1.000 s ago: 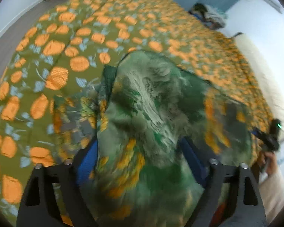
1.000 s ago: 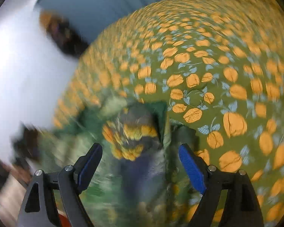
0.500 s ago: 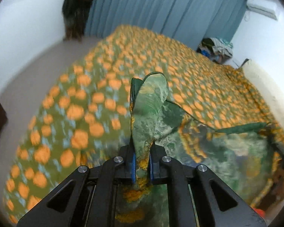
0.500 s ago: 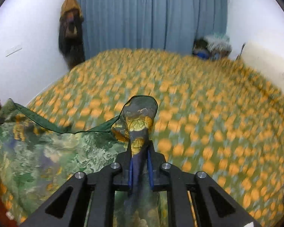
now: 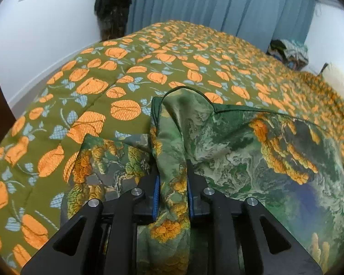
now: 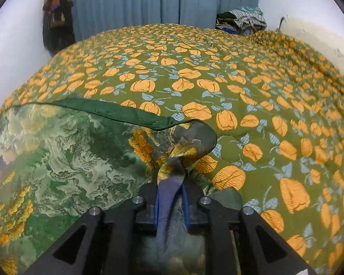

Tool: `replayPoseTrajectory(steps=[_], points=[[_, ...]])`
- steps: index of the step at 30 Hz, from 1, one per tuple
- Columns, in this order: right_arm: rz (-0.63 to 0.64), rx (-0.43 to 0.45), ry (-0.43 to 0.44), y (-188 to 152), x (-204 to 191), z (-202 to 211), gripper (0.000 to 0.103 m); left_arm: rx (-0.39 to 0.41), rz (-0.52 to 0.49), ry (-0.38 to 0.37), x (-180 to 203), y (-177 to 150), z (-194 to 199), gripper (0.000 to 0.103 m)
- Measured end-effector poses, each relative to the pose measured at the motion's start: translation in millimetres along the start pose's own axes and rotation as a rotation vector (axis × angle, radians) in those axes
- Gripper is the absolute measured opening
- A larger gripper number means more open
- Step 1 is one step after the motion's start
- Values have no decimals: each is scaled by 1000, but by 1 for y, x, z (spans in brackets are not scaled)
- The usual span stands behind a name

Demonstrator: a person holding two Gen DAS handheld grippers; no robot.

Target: Fold large clothes

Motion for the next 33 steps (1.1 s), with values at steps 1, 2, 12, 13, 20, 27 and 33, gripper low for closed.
replayPoseTrajectory(steps=[1, 2, 12, 13, 20, 27, 33], points=[[-10, 2, 11, -1, 2, 0, 18, 7, 5, -6, -1, 0, 0, 19], [-12, 5, 13, 1, 1, -2, 18, 15, 13, -15, -2, 0, 0, 19], [-37, 27, 34, 0, -3, 0, 18, 19, 90, -112, -2, -2, 2, 22], [-41, 30, 37, 1, -2, 1, 19, 16, 100, -130, -3, -2, 2, 23], [-109, -13, 110, 6, 10, 13, 25, -70, 112, -168, -6, 3, 28, 75], [-125, 59, 83, 19, 44, 80, 60, -1, 85, -105, -31, 17, 93, 87], [31, 104, 146, 17, 3, 130, 60, 37, -41, -139, 13, 33, 111, 91]])
Point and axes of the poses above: each gripper's, at about its wrist camera, not at the fingertips, and z roughly against the way its jaws point, x to its right, y to its top, the point moved 9 cm from there along -z, roughly the way its jaws point, and after that the axes turned 4 degrees about -z, right-handed, at the moved point
